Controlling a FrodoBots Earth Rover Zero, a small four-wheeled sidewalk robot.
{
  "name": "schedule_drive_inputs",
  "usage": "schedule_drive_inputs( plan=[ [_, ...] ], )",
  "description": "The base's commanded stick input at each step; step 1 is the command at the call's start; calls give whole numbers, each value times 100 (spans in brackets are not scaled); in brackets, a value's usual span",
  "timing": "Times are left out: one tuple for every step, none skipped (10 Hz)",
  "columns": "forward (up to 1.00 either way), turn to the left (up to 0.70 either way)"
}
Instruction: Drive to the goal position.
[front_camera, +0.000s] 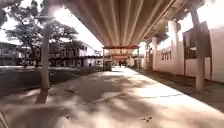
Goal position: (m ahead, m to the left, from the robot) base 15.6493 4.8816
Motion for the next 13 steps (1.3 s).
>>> schedule_drive_inputs(
  plan=[
    [70,0],
    [70,0],
    [70,0],
    [70,0],
    [70,0],
    [70,0],
    [70,0],
    [70,0],
    [70,0],
    [70,0],
    [70,0],
    [70,0],
    [70,0]
  ],
)
